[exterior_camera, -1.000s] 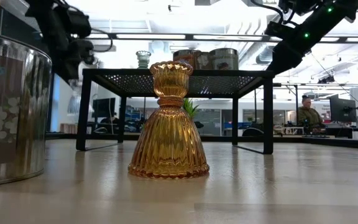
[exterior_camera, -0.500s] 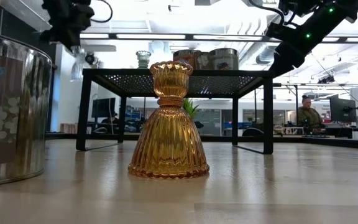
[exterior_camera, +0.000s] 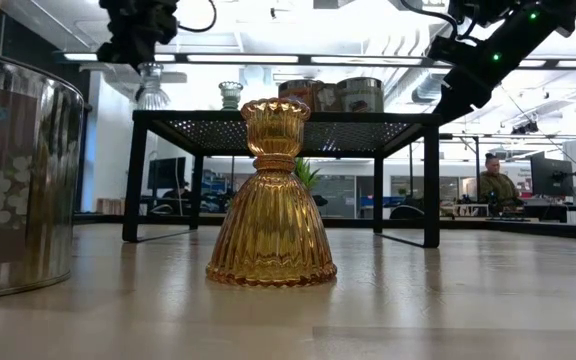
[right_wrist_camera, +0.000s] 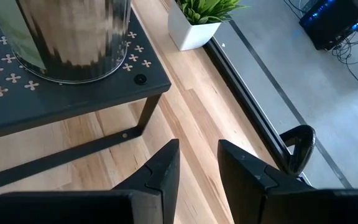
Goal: Pick & Place candle stick holders
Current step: Put the transparent glass candle holder on the shelf
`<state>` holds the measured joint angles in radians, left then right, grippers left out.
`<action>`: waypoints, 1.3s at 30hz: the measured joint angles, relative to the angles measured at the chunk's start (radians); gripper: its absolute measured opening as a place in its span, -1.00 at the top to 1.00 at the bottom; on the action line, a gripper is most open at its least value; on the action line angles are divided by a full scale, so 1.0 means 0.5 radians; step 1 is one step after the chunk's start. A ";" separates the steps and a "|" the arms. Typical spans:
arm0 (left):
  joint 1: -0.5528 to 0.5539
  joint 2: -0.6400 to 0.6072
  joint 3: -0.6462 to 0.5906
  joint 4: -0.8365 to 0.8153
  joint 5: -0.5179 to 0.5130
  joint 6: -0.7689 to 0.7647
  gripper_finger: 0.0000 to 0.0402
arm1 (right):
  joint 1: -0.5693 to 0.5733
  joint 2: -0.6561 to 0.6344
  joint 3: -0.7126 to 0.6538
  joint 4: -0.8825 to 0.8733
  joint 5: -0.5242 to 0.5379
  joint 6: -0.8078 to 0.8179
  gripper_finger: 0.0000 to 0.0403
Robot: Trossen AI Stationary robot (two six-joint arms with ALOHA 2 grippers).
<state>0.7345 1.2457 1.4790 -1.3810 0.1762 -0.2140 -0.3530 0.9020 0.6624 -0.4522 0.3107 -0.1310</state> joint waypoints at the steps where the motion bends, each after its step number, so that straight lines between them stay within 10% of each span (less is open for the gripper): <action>1: -0.033 0.014 0.003 0.013 0.005 0.000 0.89 | 0.000 0.000 0.000 0.000 0.000 0.000 0.50; 20: -0.525 0.070 0.004 0.109 0.043 -0.163 0.89 | 0.000 0.000 0.000 0.002 0.001 0.038 0.50; 39: -0.567 0.279 0.004 0.160 -0.018 -0.159 0.89 | 0.000 0.000 0.000 0.003 -0.007 0.040 0.50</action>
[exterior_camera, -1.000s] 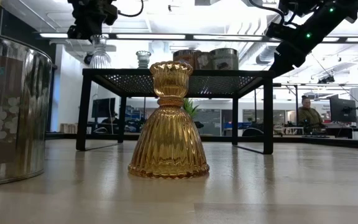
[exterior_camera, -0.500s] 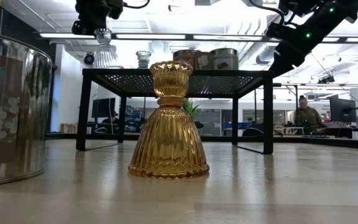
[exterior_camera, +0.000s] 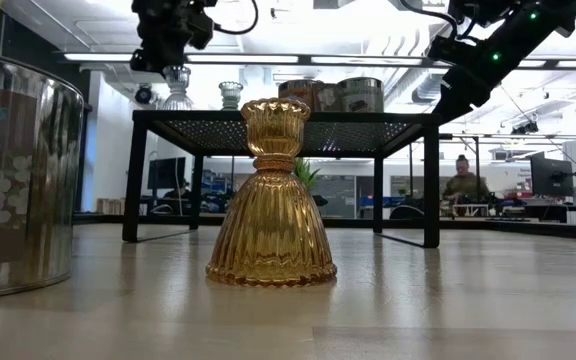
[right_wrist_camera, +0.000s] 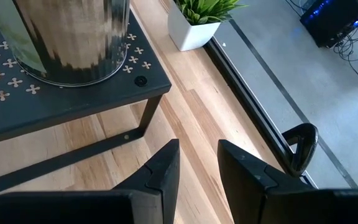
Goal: Pick & Place candle stick holders
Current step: Put the transparent glass candle holder on the shelf
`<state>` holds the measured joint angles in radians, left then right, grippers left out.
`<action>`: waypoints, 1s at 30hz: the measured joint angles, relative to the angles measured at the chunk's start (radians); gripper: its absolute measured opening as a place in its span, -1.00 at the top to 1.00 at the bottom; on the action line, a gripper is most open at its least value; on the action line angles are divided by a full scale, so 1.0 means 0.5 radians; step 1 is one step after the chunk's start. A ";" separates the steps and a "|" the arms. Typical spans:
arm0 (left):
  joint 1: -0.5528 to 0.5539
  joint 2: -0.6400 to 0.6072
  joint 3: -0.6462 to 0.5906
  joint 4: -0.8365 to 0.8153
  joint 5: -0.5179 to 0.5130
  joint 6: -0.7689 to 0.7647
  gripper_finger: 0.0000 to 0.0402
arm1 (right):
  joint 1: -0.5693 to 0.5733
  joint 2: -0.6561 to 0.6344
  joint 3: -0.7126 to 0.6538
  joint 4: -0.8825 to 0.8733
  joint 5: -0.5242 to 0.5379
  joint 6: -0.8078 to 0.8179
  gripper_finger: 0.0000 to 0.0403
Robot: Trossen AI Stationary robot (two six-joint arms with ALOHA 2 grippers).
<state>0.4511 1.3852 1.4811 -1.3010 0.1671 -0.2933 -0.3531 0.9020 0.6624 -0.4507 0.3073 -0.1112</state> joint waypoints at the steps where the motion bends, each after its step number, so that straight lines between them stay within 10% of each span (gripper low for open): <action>1: 0.000 0.010 0.000 0.002 0.006 0.000 0.89 | 0.001 0.000 0.000 0.000 0.000 -0.001 0.50; 30: -0.018 0.176 0.183 -0.111 0.224 -0.015 0.89 | 0.001 0.000 0.000 -0.006 -0.006 -0.002 0.50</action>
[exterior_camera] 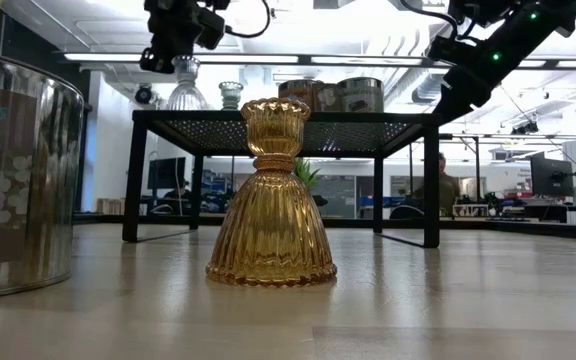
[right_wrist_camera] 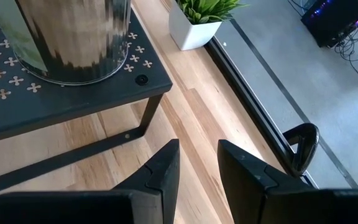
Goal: Pick & Place candle stick holders
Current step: Put the transparent glass candle holder on the shelf
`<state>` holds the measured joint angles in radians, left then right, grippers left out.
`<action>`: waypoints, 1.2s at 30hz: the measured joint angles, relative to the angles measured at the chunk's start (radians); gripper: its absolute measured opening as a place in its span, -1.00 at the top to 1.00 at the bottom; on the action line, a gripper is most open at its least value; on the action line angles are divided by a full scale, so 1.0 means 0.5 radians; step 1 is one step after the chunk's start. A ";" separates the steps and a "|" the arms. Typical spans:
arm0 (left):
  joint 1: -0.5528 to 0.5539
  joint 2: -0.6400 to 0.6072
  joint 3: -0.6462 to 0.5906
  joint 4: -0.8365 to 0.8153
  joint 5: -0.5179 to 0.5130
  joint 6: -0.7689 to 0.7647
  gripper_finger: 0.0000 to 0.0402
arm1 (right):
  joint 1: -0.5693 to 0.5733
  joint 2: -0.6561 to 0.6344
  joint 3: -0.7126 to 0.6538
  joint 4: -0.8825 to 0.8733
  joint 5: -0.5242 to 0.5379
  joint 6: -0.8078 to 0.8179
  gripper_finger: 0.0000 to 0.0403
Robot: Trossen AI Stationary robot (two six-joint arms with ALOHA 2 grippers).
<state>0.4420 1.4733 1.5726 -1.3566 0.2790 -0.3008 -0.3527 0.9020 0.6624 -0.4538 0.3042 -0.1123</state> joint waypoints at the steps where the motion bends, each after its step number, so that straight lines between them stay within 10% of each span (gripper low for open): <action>1: -0.007 0.010 0.000 0.001 0.000 0.000 0.89 | 0.000 0.000 0.000 -0.005 -0.003 0.000 0.50; 36: -0.140 0.090 0.001 0.123 -0.039 -0.142 0.89 | -0.001 0.000 0.000 -0.044 -0.027 0.001 0.50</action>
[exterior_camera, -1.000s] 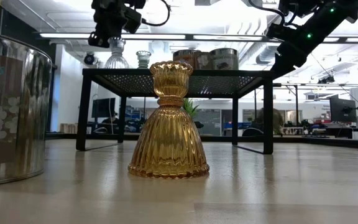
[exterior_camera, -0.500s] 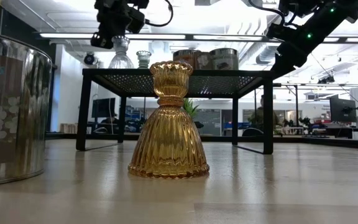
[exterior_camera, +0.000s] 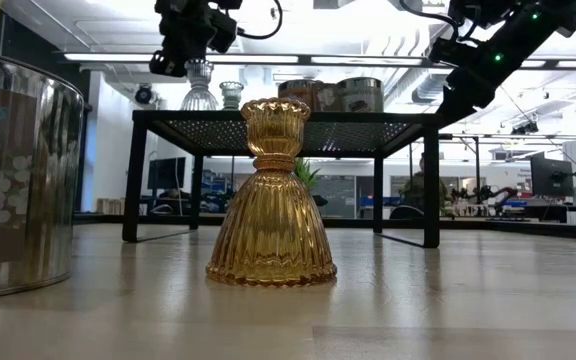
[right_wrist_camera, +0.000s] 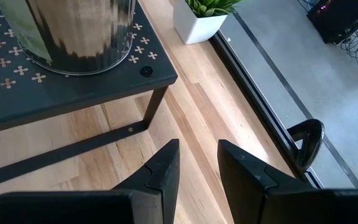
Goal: Pick & Place candle stick holders
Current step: Put the transparent glass candle holder on the shelf
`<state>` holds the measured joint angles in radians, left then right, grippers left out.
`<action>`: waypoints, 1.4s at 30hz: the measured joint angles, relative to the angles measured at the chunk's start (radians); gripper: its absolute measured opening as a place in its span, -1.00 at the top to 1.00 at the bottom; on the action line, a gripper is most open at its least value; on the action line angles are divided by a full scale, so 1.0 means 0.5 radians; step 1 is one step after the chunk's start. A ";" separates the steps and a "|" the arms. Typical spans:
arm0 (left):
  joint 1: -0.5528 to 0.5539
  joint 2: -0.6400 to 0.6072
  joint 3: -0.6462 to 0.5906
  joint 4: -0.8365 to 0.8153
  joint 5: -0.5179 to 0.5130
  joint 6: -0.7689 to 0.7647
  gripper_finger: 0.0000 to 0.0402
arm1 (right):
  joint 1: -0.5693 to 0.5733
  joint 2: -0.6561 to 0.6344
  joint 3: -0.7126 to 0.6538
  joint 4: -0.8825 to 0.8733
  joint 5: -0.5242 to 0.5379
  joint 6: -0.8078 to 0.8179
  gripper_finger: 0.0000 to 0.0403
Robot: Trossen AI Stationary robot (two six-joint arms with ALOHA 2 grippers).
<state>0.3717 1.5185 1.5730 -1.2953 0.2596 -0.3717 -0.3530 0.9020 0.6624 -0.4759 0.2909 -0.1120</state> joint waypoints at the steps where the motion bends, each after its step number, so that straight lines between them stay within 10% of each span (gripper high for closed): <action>1: 0.000 0.000 0.000 0.000 0.000 0.000 0.89 | 0.000 0.000 0.000 -0.001 -0.004 0.000 0.50; 42: 0.001 0.002 -0.003 0.145 0.013 -0.008 0.67 | 0.000 0.000 0.000 -0.044 -0.020 0.008 0.50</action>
<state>0.3721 1.5196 1.5715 -1.2228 0.2662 -0.3759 -0.3531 0.9020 0.6624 -0.4980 0.2810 -0.1081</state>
